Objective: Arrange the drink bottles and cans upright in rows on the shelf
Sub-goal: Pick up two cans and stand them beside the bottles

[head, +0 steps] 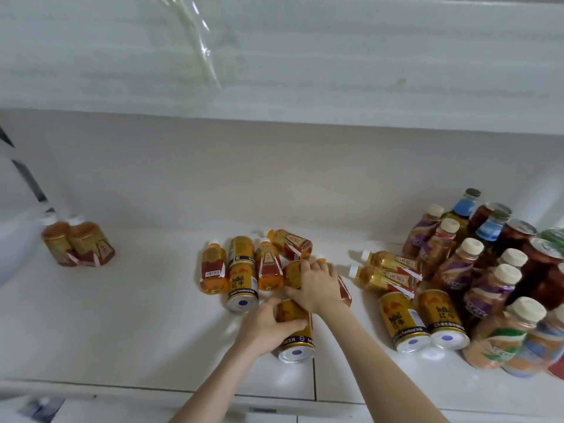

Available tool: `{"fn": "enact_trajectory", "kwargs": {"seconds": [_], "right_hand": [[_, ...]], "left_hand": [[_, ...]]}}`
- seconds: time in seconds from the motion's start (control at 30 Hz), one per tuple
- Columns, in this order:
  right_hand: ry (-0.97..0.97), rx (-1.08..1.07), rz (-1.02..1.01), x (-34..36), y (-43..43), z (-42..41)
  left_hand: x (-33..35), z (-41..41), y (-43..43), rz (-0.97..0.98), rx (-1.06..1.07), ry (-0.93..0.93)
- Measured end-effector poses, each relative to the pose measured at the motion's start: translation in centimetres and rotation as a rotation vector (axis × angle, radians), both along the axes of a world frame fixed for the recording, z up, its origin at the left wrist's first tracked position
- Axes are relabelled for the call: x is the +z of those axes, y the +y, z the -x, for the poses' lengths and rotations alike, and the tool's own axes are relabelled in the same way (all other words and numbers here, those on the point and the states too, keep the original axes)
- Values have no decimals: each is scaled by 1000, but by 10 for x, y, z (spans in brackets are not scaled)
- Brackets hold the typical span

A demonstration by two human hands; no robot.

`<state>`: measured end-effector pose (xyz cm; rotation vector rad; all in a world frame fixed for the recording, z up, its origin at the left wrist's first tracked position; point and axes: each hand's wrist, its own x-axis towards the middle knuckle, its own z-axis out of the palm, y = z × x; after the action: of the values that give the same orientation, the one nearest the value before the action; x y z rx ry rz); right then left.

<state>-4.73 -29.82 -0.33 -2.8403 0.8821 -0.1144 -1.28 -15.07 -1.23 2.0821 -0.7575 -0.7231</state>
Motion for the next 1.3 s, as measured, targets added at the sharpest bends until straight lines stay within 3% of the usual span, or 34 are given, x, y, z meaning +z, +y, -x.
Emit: {"fn": "enact_trajectory", "kwargs": {"seconds": [0.1, 0.27, 0.67, 1.1, 1.3], "right_hand": [[25, -54, -2, -1, 2, -13], [-94, -147, -2, -4, 3, -18], [-595, -154, -304, -1, 36, 37], [-711, -220, -517, -32, 50, 109], [-702, -240, -515, -30, 52, 119]], "left_hand": [[-3, -6, 9, 28, 58, 52], [-5, -15, 25, 42, 108, 54], [0, -9, 50, 242, 104, -8], [-12, 2, 62, 206, 91, -29], [-17, 7, 66, 210, 96, -52]]}}
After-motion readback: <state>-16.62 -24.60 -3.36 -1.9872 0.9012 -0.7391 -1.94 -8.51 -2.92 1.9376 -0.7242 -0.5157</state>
